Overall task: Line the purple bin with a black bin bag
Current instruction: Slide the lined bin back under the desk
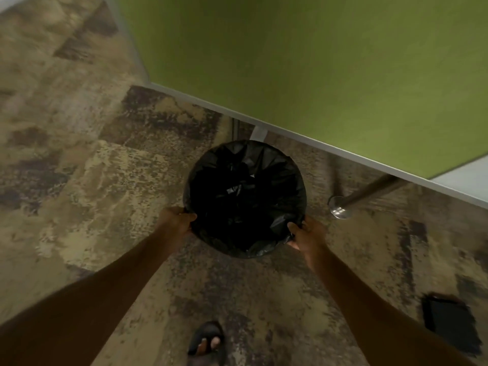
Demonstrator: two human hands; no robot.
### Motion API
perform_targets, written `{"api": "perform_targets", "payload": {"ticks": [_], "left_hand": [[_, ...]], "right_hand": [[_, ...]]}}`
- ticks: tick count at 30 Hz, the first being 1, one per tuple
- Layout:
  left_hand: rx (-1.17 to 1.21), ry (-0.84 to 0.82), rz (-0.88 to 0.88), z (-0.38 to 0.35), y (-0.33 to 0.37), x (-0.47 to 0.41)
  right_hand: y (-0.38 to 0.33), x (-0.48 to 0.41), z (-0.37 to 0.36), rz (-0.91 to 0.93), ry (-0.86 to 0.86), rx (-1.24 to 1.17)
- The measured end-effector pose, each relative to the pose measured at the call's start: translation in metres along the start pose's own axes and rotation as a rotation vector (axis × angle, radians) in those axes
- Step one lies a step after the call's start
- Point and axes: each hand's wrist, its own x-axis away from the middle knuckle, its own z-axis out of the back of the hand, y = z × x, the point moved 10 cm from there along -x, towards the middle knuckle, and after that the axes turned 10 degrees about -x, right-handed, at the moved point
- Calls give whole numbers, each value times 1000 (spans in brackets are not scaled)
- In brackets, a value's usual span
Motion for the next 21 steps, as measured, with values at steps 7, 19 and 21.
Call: {"api": "perform_targets", "payload": {"ticks": [7, 19, 21], "left_hand": [[-53, -20, 44, 8, 16, -61], [-104, 2, 107, 9, 12, -94], [-116, 11, 122, 9, 8, -95]], "right_hand": [[-7, -36, -34, -19, 73, 24], [0, -59, -46, -54, 90, 56], [1, -59, -43, -67, 108, 23]]}}
